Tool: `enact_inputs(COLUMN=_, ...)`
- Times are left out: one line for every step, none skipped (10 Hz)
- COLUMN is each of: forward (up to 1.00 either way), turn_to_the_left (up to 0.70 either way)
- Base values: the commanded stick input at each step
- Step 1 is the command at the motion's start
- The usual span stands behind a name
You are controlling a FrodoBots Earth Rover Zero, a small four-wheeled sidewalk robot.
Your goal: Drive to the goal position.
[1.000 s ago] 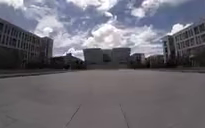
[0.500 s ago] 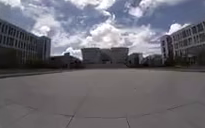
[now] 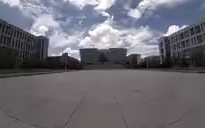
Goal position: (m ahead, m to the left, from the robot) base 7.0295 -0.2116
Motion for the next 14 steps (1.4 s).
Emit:
enact_inputs(forward=0.70, turn_to_the_left=0.00)
enact_inputs(forward=0.70, turn_to_the_left=0.03)
enact_inputs(forward=0.70, turn_to_the_left=0.11)
enact_inputs(forward=0.70, turn_to_the_left=0.12)
enact_inputs(forward=0.70, turn_to_the_left=0.05)
enact_inputs(forward=0.70, turn_to_the_left=0.08)
enact_inputs(forward=0.70, turn_to_the_left=0.04)
enact_inputs(forward=0.70, turn_to_the_left=-0.13)
enact_inputs(forward=0.70, turn_to_the_left=-0.34)
enact_inputs(forward=0.70, turn_to_the_left=-0.27)
enact_inputs(forward=0.70, turn_to_the_left=0.03)
enact_inputs(forward=0.70, turn_to_the_left=0.02)
enact_inputs(forward=0.70, turn_to_the_left=0.05)
enact_inputs(forward=0.70, turn_to_the_left=0.00)
